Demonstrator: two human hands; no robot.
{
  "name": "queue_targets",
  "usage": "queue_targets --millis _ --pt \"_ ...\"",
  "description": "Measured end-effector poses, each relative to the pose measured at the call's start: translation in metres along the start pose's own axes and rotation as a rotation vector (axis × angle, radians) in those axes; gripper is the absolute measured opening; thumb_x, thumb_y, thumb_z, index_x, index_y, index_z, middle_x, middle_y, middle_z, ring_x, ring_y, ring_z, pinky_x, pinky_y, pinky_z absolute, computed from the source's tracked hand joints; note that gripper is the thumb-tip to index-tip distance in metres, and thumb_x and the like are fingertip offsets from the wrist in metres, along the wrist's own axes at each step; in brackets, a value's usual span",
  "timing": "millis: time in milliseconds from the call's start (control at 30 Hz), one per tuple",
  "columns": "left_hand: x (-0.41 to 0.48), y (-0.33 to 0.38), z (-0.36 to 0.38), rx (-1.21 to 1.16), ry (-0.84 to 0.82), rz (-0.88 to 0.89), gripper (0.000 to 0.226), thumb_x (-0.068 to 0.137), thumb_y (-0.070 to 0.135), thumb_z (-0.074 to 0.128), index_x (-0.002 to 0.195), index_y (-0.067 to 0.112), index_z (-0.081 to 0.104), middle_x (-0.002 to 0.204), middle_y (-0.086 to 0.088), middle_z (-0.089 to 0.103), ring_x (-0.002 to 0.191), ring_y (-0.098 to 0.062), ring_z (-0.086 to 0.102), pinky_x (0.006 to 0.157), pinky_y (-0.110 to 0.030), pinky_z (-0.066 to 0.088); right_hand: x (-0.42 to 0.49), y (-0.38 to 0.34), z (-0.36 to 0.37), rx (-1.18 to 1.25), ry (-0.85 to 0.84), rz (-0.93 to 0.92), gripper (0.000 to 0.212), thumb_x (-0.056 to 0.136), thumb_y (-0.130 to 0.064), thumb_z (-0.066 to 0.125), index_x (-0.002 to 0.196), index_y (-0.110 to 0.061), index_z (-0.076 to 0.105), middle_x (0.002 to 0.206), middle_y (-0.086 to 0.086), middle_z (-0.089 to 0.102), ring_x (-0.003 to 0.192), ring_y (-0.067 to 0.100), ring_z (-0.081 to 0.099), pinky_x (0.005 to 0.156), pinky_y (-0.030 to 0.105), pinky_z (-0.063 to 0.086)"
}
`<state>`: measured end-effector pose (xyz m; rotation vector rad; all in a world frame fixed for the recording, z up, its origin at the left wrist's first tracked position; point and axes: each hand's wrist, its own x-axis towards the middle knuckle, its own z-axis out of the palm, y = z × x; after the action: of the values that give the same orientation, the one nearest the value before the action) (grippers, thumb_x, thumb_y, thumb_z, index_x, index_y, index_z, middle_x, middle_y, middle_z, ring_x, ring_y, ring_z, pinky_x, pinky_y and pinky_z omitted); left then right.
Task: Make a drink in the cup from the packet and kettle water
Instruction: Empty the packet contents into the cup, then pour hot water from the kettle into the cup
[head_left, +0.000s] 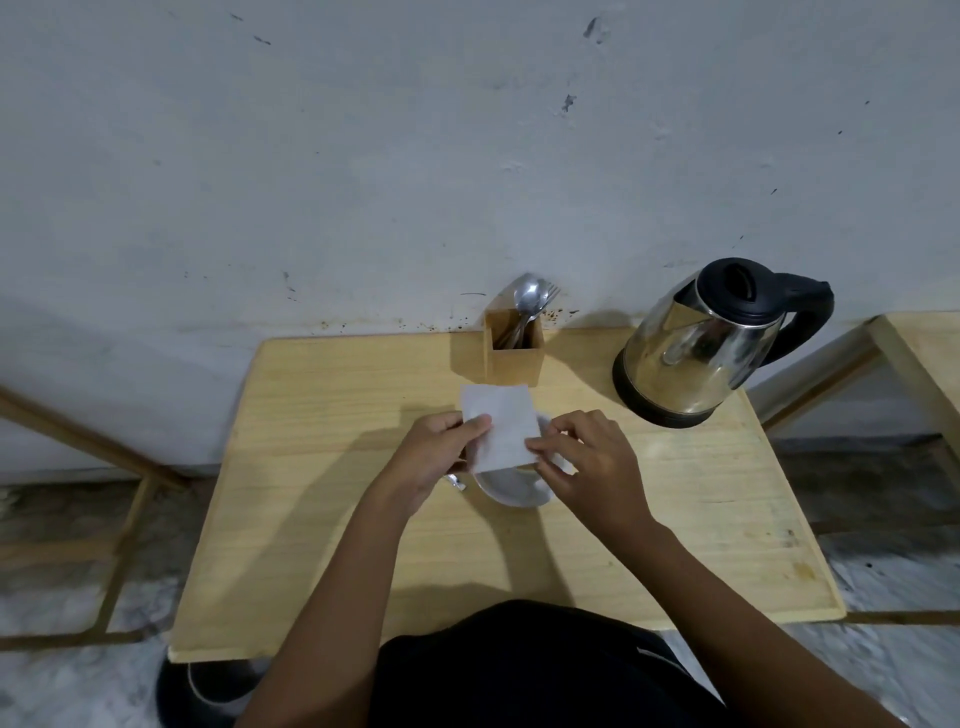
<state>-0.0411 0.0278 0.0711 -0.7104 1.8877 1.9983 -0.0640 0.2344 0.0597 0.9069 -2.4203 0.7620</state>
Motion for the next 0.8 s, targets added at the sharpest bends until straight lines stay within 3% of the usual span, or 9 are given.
queue_targets --millis 167,300,400,533,600,633,667,733,800 --pt "0.0 -0.018 -0.021 0.049 0.181 0.025 0.026 0.086 0.032 0.065 0.073 0.01 0.068 0.071 -0.007 0.064 0.068 -0.02 0.061 0.071 -0.036 0.053 -0.002 0.0 0.011 0.09 -0.296 0.265 0.046 0.076 -0.031 0.075 0.119 -0.026 0.061 0.117 0.001 0.053 0.101 0.019 0.053 0.077 0.038 0.052" --pt "0.004 -0.04 -0.036 0.176 0.341 0.04 0.034 0.086 0.028 0.063 0.059 0.011 0.052 0.058 -0.01 0.048 0.055 -0.019 0.043 0.06 -0.029 0.037 -0.002 0.008 0.019 0.161 -0.476 0.532 0.073 0.076 -0.049 0.073 0.14 -0.033 0.04 0.146 0.004 0.034 0.13 0.023 0.039 0.097 0.044 0.046" --pt "0.012 -0.057 -0.044 0.245 0.406 0.032 0.036 0.085 0.025 0.065 0.06 0.009 0.044 0.059 -0.011 0.039 0.056 -0.018 0.037 0.056 -0.028 0.03 -0.002 0.015 0.027 0.169 -0.589 0.587 0.086 0.07 -0.057 0.071 0.143 -0.035 0.031 0.145 0.001 0.034 0.131 0.021 0.036 0.096 0.045 0.046" --pt "0.027 -0.077 -0.046 0.311 0.452 -0.001 0.048 0.086 0.021 0.065 0.055 0.014 0.029 0.055 -0.004 0.027 0.054 -0.018 0.029 0.052 -0.028 0.023 0.0 0.021 0.036 0.167 -0.631 0.601 0.087 0.06 -0.063 0.069 0.137 -0.038 0.035 0.133 -0.004 0.045 0.123 0.018 0.04 0.089 0.045 0.049" --pt "0.029 -0.08 -0.04 0.414 0.484 -0.009 0.042 0.087 0.024 0.063 0.055 0.014 0.038 0.056 -0.003 0.038 0.056 -0.022 0.04 0.054 -0.03 0.031 0.0 0.024 0.038 0.154 -0.642 0.6 0.089 0.06 -0.063 0.069 0.138 -0.035 0.035 0.134 -0.004 0.044 0.124 0.018 0.04 0.089 0.045 0.05" --pt "0.028 -0.08 -0.036 0.521 0.517 -0.019 0.027 0.086 0.027 0.063 0.066 0.012 0.053 0.068 -0.007 0.052 0.067 -0.028 0.052 0.061 -0.032 0.04 0.0 0.025 0.039 0.152 -0.647 0.608 0.09 0.06 -0.063 0.069 0.138 -0.034 0.034 0.134 -0.004 0.043 0.125 0.017 0.04 0.089 0.045 0.05" --pt "0.028 -0.082 -0.032 0.642 0.563 -0.011 0.021 0.085 0.029 0.065 0.089 0.009 0.063 0.09 -0.012 0.06 0.085 -0.033 0.058 0.071 -0.037 0.046 0.0 0.026 0.039 0.151 -0.651 0.616 0.091 0.061 -0.063 0.07 0.139 -0.033 0.034 0.135 -0.004 0.041 0.125 0.017 0.04 0.088 0.045 0.051" --pt "0.028 -0.089 -0.027 0.853 0.642 0.049 0.051 0.084 0.033 0.066 0.127 0.01 0.052 0.128 -0.018 0.05 0.113 -0.037 0.051 0.088 -0.044 0.045 0.001 0.027 0.038 0.152 -0.656 0.625 0.092 0.062 -0.062 0.071 0.14 -0.031 0.033 0.136 -0.003 0.038 0.125 0.017 0.042 0.087 0.045 0.052" --pt "0.028 -0.094 -0.026 0.974 0.605 0.186 0.059 0.086 0.037 0.062 0.139 0.018 0.043 0.143 -0.016 0.04 0.126 -0.035 0.042 0.098 -0.045 0.042 0.003 0.027 0.038 0.159 -0.66 0.626 0.088 0.064 -0.058 0.073 0.138 -0.031 0.035 0.136 -0.003 0.036 0.121 0.017 0.045 0.084 0.043 0.053"
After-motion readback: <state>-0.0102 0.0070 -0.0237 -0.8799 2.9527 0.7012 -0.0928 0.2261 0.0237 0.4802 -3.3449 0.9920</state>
